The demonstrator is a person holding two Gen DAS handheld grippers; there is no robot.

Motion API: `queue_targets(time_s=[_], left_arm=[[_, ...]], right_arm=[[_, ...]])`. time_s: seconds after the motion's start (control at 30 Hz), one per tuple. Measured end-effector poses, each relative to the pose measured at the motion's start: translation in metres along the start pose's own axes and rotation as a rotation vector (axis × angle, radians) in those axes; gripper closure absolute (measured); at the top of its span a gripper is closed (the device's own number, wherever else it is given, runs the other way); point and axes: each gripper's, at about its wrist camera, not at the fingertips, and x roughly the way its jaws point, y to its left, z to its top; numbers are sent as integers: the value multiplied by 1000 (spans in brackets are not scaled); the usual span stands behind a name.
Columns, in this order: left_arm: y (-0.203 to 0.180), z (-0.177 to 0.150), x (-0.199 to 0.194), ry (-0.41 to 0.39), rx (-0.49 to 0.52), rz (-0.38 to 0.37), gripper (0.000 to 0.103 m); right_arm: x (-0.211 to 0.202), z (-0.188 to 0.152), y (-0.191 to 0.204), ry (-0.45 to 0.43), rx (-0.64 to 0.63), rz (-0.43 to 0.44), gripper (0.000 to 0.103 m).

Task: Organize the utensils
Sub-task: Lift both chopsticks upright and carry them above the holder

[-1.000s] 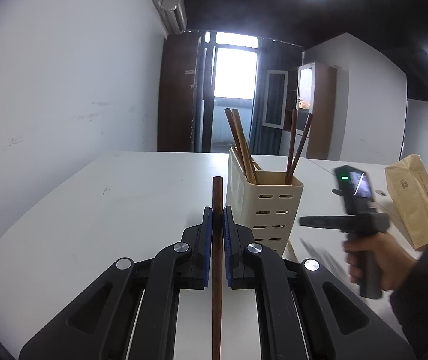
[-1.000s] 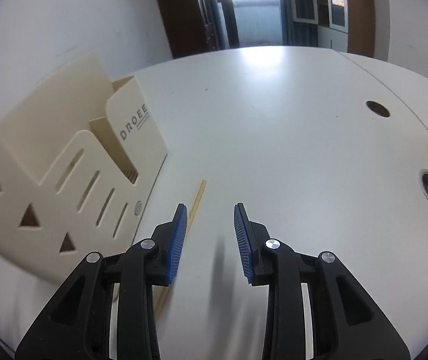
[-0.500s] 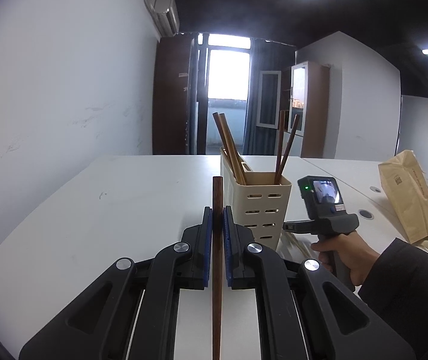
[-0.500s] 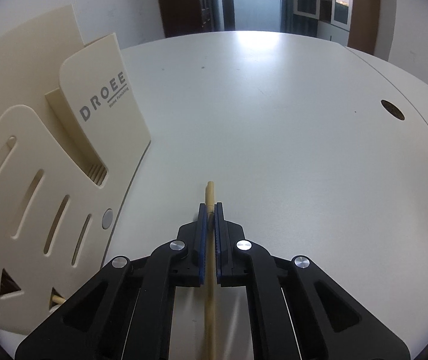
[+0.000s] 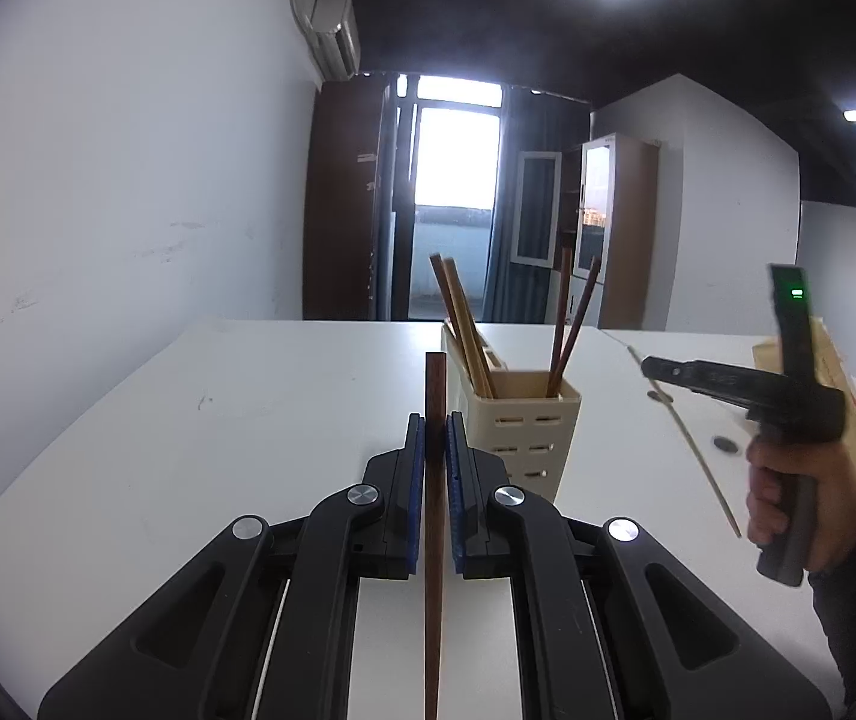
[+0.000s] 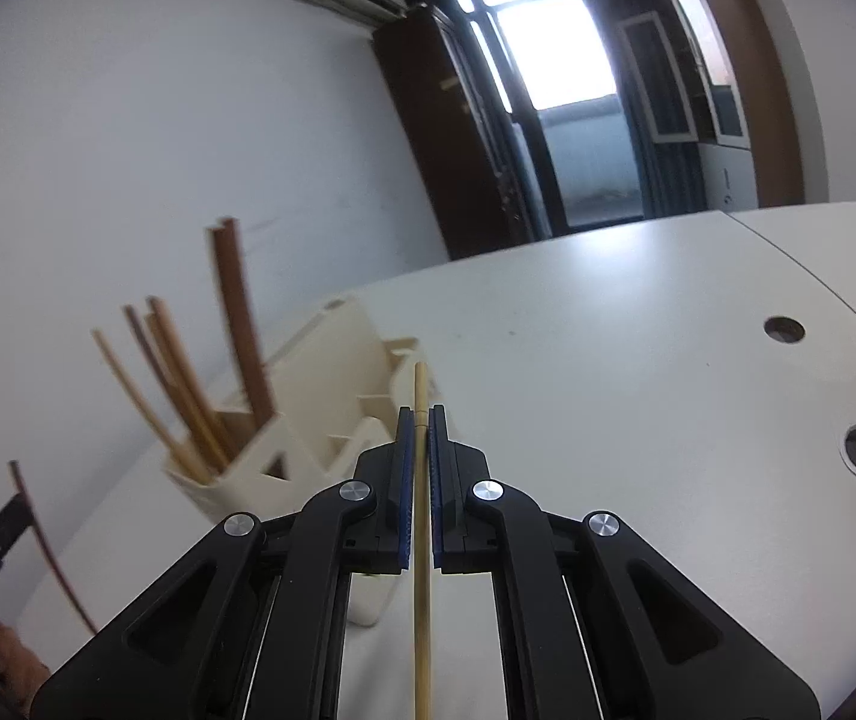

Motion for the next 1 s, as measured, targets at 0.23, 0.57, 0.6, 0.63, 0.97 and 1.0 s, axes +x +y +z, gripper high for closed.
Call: queue_targets(time_s=[0.23,0.57,0.6,0.63,0.97,1.0], left_arm=[[6,49,2,-23,-45,-65,96],[-10,123,21,-81,-51,-106,96],[-12,130,26,-85,-54,-107,96],[-13,134,29,-89,-58,-111,96],[-30,168,64,-170,-63,-113,96],[-30,168,68,-174,-70,-112,96]], right_arm=[[-49,22,70,-284,-137,157,98],[-18,62,62,-429,-98,217,98],[-13,64,59,-446,-89,218,98],[-7,67,55,-456,-81,220,98],[22,68,38,-535,29,208,98],[24,67,37,-539,39,206,98]])
